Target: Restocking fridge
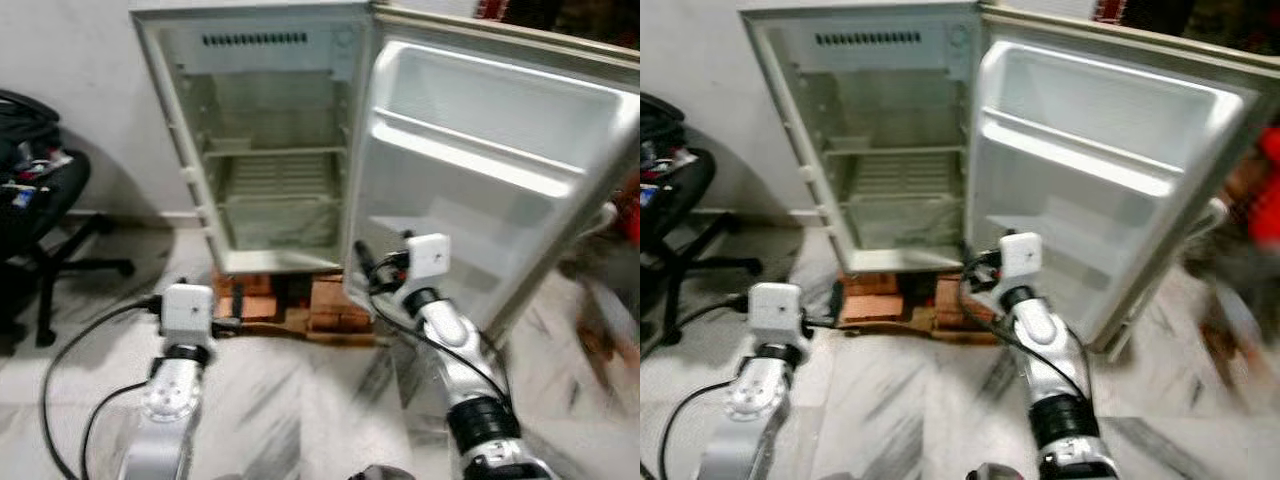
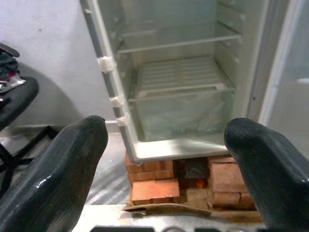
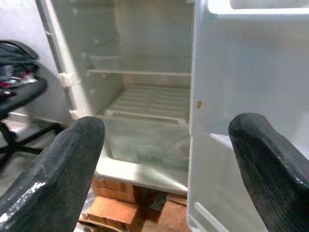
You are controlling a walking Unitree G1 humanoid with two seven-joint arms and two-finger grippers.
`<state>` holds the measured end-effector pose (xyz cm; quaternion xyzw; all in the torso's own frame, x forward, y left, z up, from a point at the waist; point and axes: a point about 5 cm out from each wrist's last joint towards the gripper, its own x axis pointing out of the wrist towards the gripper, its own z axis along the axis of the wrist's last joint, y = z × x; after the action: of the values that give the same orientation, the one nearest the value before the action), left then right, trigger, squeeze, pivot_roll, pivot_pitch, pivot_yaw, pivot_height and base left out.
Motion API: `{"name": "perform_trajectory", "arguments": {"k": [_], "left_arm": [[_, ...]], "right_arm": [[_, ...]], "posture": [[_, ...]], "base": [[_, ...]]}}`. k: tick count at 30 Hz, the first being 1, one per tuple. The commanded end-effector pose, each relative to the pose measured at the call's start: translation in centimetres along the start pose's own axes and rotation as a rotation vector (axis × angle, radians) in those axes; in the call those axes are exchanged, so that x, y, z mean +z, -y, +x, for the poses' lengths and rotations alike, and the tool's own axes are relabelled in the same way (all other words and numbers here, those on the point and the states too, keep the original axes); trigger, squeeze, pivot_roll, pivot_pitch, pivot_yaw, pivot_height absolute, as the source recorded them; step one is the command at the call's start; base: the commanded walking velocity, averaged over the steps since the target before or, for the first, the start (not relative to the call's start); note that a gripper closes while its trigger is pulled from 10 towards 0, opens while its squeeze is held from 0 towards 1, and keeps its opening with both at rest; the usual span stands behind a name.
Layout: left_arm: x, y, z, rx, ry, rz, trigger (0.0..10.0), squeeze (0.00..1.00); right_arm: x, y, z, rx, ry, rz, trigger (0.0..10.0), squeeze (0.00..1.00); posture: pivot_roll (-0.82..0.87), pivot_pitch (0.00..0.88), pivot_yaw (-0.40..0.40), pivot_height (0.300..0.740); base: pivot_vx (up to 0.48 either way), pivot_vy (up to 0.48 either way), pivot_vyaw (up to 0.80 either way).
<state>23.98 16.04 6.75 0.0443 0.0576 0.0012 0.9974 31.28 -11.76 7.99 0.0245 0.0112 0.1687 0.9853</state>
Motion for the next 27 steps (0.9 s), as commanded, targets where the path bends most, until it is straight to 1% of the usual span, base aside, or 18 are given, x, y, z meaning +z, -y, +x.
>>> {"name": "perform_trajectory", "arguments": {"k": [1, 2, 3, 5, 16, 18, 26, 27], "left_arm": [[0.1, 0.3, -0.1, -0.011, 0.001, 0.007, 10.0, 0.0], [0.1, 0.3, -0.1, -0.011, 0.001, 0.007, 10.0, 0.0], [0.0, 0.2, -0.2, -0.011, -0.003, 0.01, 10.0, 0.0], [-0.1, 0.2, -0.2, -0.012, -0.006, 0.014, 10.0, 0.0], [-0.1, 0.4, -0.3, -0.014, -0.006, 0.008, 10.0, 0.0], [-0.1, 0.3, -0.2, 0.003, -0.005, -0.001, 10.0, 0.0], [-0.1, 0.1, -0.1, 0.012, 0.001, -0.008, 10.0, 0.0], [0.0, 0.1, -0.2, 0.015, 0.005, -0.019, 10.0, 0.0]], "right_arm": [[-0.1, 0.0, -0.1, 0.038, -0.01, 0.028, 10.0, 0.0], [-0.1, 0.0, -0.1, 0.038, -0.01, 0.028, 10.0, 0.0], [-0.4, -0.4, -0.3, 0.087, -0.031, 0.039, 10.0, 0.0], [-0.6, -0.6, -0.4, 0.1, -0.043, 0.029, 10.0, 0.0], [-0.9, -0.1, -0.6, 0.101, -0.06, 0.011, 10.0, 0.0], [-1.0, -0.1, -0.7, 0.1, -0.062, 0.009, 10.0, 0.0], [-1.2, -0.2, -0.7, 0.1, -0.07, 0.004, 10.0, 0.0], [-1.2, -0.2, -0.7, 0.101, -0.069, 0.004, 10.0, 0.0]], "posture": [[-0.01, 0.036, 0.035, 0.74], [-0.01, 0.036, 0.035, 0.74], [-0.01, 0.037, 0.033, 0.74], [-0.01, 0.037, 0.033, 0.74], [-0.01, 0.044, 0.033, 0.74], [-0.01, 0.043, 0.035, 0.74], [-0.01, 0.04, 0.034, 0.74], [-0.01, 0.04, 0.034, 0.74]], "base": [[0.0, -0.48, 0.0], [0.0, -0.48, 0.0], [0.0, -0.48, 0.0], [0.0, -0.48, 0.0], [0.0, -0.464, 0.0], [0.0, 0.0, 0.0], [0.0, 0.0, 0.0], [0.0, 0.0, 0.0]]}}
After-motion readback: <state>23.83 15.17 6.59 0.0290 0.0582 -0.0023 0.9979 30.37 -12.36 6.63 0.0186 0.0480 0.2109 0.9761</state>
